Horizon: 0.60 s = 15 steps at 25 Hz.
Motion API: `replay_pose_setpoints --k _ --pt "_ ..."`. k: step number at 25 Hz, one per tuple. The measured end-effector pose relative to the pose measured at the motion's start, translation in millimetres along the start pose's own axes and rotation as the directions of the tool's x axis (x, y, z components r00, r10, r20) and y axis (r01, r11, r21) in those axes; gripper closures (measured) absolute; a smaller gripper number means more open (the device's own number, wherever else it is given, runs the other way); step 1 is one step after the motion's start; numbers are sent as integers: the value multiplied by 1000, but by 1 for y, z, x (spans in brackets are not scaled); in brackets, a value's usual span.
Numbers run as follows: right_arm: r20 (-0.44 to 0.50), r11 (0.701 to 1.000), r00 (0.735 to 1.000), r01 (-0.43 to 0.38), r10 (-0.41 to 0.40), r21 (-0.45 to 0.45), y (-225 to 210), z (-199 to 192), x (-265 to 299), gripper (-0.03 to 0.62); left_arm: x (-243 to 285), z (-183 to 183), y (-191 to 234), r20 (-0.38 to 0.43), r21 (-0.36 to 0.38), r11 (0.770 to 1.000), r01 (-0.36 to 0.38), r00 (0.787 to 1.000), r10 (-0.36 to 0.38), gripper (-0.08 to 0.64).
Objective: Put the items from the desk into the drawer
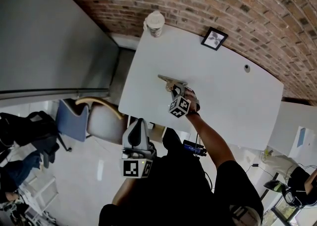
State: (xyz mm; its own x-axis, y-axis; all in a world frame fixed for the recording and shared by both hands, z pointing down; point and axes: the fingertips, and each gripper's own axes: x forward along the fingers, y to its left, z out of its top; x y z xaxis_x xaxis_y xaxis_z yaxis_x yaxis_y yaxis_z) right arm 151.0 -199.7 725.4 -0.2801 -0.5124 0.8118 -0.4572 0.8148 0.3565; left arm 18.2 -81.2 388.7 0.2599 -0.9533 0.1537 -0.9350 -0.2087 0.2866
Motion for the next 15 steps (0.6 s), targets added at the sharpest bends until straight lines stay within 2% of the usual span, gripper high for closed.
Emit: replay_pose_setpoints --k 5,8,15 --pt "7 1000 1000 22 -22 -22 -3 1 -3 511 -3 6 -2 34 -5 1000 4 999 -4 540" --pt "22 999 999 39 -38 -25 -8 5 -8 549 -8 4 1 24 -13 1000 -5 1000 5 540" --pt "17 1000 999 29 -29 2 -8 6 -17 566 -21 2 3 14 -13 1000 -14 1000 14 540"
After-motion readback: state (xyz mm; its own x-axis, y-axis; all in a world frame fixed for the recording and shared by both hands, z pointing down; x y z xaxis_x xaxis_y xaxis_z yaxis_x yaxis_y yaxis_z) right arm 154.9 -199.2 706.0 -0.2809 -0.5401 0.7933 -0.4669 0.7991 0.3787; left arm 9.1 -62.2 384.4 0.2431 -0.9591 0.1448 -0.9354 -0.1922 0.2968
